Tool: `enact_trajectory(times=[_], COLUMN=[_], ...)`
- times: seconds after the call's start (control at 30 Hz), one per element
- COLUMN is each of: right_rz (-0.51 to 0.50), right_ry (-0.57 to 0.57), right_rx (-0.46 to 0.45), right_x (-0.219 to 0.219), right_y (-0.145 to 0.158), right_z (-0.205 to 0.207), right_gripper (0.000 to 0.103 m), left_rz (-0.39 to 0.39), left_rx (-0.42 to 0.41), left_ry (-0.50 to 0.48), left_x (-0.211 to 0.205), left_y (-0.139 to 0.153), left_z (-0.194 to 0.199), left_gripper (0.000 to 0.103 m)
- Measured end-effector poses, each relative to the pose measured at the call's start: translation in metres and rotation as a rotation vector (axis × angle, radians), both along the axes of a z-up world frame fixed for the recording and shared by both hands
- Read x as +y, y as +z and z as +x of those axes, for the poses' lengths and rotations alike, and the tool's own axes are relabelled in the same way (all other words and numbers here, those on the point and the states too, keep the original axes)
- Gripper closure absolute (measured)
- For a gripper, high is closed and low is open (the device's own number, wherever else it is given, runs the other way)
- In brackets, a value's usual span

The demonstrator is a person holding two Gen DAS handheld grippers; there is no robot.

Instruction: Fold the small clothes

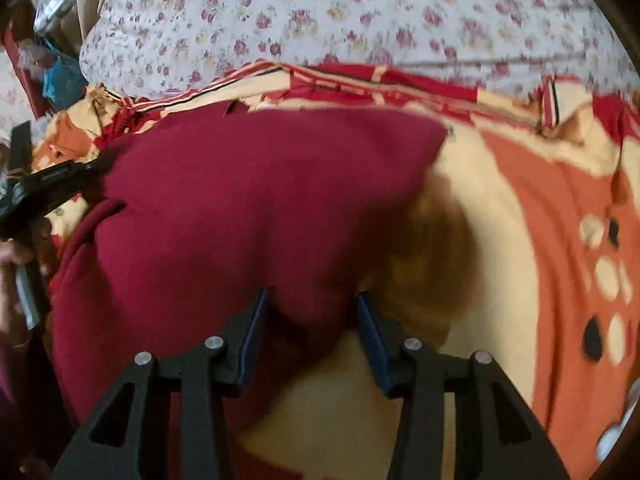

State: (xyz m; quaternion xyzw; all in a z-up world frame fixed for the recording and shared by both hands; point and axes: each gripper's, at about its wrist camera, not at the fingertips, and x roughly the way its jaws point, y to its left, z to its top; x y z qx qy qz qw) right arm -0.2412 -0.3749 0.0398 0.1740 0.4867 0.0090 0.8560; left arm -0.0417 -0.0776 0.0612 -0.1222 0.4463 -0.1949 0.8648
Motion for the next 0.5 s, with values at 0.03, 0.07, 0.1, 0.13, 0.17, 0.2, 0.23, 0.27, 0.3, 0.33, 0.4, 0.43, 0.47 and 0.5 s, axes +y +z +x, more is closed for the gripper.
enact_trajectory(times=[0.03, 0.07, 0.1, 0.13, 0.17, 0.2, 0.23, 0.27, 0.3, 0.33, 0.4, 0.43, 0.47, 0.5], right_rz=[0.014, 0.015, 0.016, 0.025, 0.033, 0.041, 0.046, 0.054, 0.069, 0.085, 0.128, 0.146, 0.156, 0.154], right_ry=[-0.002, -0.007, -0.019, -0.038, -0.053, -0.069, -0.09, -0.115, -0.143, -0.167, -0.227, -0.252, -0.265, -0.273], right_rx=[0.011, 0.014, 0.01, 0.008, 0.007, 0.003, -0.005, -0.019, -0.036, -0.051, -0.076, -0.075, -0.071, -0.064], right_x=[-0.002, -0.005, -0.008, -0.014, -0.019, -0.025, -0.031, -0.038, -0.046, -0.052, -0.066, -0.073, -0.077, -0.08], right_y=[-0.001, 0.0, 0.001, 0.004, 0.004, 0.006, 0.009, 0.012, 0.014, 0.017, 0.019, 0.018, 0.017, 0.015], right_z=[-0.004, -0.009, -0.013, -0.017, -0.017, -0.018, -0.02, -0.021, -0.023, -0.023, -0.022, -0.019, -0.015, -0.01], right_gripper=[0.055, 0.055, 0.055, 0.055, 0.055, 0.055, 0.054, 0.051, 0.045, 0.042, 0.033, 0.033, 0.033, 0.033], left_rz=[-0.001, -0.002, -0.004, -0.003, -0.003, -0.004, -0.006, -0.008, -0.007, -0.006, -0.004, -0.003, -0.002, -0.003], left_rx=[0.001, 0.001, 0.002, 0.002, 0.002, 0.002, 0.004, 0.004, 0.004, 0.005, 0.005, 0.004, 0.003, 0.005], left_ry=[0.0, 0.001, 0.002, 0.002, 0.002, 0.002, 0.003, 0.004, 0.004, 0.004, 0.005, 0.005, 0.005, 0.006], left_x=[0.0, 0.0, 0.001, 0.001, 0.001, 0.001, 0.001, 0.002, 0.002, 0.002, 0.002, 0.001, 0.001, 0.001], left_y=[0.0, 0.0, 0.001, 0.0, 0.0, 0.0, 0.0, 0.0, 0.0, 0.0, 0.0, 0.0, 0.001, 0.0], left_z=[0.0, 0.0, 0.0, 0.0, 0.0, 0.0, 0.0, 0.0, 0.0, 0.0, -0.001, -0.001, -0.001, -0.001], left_gripper=[0.103, 0.103, 0.103, 0.103, 0.103, 0.103, 0.103, 0.103, 0.103, 0.103, 0.103, 0.103, 0.103, 0.103])
